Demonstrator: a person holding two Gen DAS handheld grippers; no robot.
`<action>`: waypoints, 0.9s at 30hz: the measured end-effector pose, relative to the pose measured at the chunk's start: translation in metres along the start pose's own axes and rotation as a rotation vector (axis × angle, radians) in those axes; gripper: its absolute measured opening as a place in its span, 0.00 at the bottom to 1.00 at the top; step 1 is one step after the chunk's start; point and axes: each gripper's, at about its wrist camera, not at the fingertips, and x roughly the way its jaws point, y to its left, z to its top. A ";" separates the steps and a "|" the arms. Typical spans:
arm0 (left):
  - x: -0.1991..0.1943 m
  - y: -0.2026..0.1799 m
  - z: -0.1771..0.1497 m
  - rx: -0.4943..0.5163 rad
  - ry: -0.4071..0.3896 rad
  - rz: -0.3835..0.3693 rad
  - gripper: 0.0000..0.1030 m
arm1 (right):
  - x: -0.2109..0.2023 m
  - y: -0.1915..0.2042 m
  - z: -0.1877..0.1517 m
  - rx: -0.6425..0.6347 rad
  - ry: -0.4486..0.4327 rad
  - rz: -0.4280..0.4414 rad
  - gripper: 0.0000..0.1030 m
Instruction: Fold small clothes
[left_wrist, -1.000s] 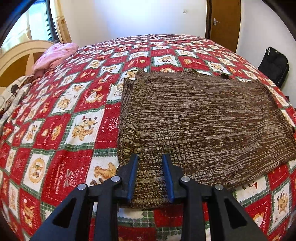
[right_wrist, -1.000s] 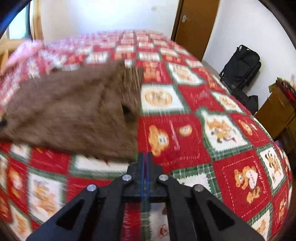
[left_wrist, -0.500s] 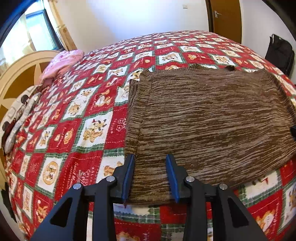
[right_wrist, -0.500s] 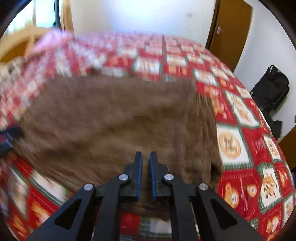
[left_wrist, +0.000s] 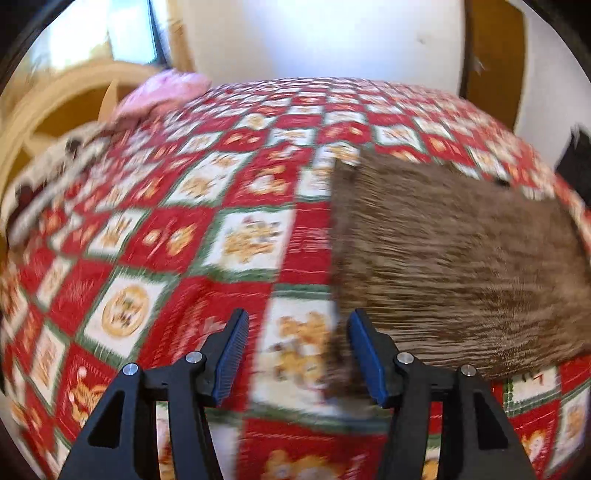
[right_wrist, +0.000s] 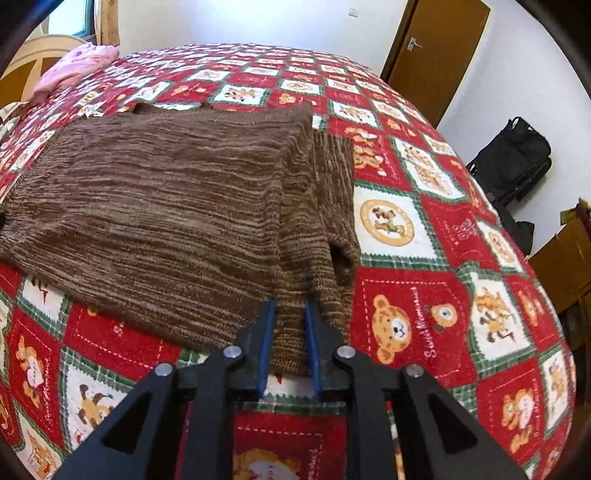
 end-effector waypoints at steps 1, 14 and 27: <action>-0.003 0.009 -0.001 -0.024 -0.005 -0.018 0.56 | -0.010 0.001 0.002 0.001 -0.054 0.003 0.19; 0.007 -0.007 -0.017 -0.293 0.047 -0.364 0.56 | -0.066 0.093 0.078 -0.115 -0.288 0.373 0.70; 0.020 0.007 -0.027 -0.495 -0.028 -0.538 0.31 | 0.045 0.234 0.173 -0.168 -0.066 0.472 0.72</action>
